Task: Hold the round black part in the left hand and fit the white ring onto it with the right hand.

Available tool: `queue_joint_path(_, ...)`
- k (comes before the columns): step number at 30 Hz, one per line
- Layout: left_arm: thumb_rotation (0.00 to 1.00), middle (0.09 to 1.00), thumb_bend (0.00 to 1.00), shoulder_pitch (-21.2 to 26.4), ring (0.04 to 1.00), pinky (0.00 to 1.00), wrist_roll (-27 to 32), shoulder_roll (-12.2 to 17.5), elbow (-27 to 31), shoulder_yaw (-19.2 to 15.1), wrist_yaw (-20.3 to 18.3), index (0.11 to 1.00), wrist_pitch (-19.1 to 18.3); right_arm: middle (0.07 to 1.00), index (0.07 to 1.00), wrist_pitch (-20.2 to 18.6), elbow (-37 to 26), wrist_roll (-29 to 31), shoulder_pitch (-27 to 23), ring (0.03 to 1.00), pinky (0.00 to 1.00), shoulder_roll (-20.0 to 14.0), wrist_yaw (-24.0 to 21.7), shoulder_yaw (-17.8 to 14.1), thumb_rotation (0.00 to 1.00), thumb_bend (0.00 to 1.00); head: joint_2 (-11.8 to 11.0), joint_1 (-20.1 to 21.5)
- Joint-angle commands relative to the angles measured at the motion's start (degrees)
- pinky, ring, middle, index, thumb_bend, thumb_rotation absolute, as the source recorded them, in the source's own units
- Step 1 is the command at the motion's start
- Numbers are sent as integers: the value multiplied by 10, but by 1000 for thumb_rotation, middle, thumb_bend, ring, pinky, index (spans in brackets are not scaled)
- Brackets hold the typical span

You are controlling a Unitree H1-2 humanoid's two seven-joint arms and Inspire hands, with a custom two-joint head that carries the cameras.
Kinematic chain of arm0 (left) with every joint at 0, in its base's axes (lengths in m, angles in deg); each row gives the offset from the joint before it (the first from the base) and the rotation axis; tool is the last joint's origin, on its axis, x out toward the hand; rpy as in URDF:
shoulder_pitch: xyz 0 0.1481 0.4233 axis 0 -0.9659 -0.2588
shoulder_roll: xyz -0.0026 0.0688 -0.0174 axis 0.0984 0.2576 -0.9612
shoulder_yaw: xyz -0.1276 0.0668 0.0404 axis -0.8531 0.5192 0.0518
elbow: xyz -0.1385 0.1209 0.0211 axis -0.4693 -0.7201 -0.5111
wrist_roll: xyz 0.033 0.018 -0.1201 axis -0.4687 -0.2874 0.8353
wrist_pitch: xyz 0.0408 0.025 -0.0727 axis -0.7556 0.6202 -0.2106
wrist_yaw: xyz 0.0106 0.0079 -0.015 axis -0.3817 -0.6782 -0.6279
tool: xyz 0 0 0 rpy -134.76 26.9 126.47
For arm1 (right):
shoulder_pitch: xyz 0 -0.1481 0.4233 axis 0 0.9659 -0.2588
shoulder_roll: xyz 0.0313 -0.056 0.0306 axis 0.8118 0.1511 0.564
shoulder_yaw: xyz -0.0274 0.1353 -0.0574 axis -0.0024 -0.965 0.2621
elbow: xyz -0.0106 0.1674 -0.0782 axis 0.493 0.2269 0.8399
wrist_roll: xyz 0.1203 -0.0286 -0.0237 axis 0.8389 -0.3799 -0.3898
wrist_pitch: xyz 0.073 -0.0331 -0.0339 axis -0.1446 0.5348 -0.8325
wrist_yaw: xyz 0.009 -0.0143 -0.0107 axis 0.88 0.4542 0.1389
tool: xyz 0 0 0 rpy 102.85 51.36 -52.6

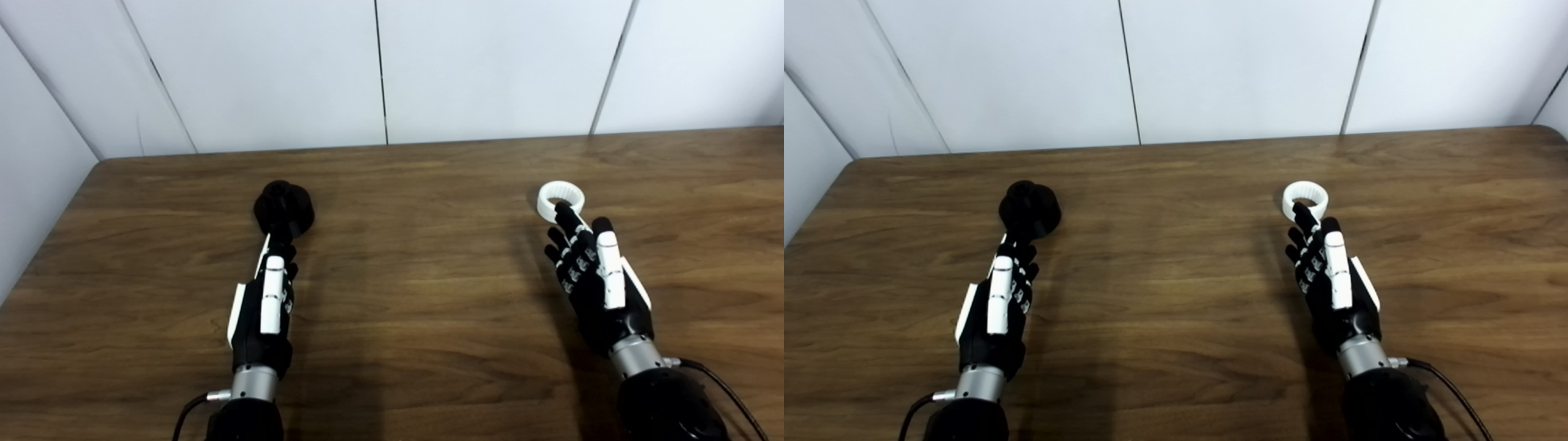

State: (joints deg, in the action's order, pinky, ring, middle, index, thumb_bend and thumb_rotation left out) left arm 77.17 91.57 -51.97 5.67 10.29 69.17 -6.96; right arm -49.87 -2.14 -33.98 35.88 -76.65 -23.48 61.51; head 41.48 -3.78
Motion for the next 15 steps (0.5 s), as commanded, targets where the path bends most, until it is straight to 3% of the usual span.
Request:
queue_joint_path(1,945,1000,481,-1,1000,1000,-1,18,18,4,-3,1000,13,992,933,19,-12,4,-20,995,1000,5,-1,0,1000,509,1,-1)
queue_joint_path(15,929,1000,484,-2,1000,1000,2,20,19,4,-5,1000,16,998,937,17,-14,8,-19,999,1000,6,-2,-1,1000,503,4,-2)
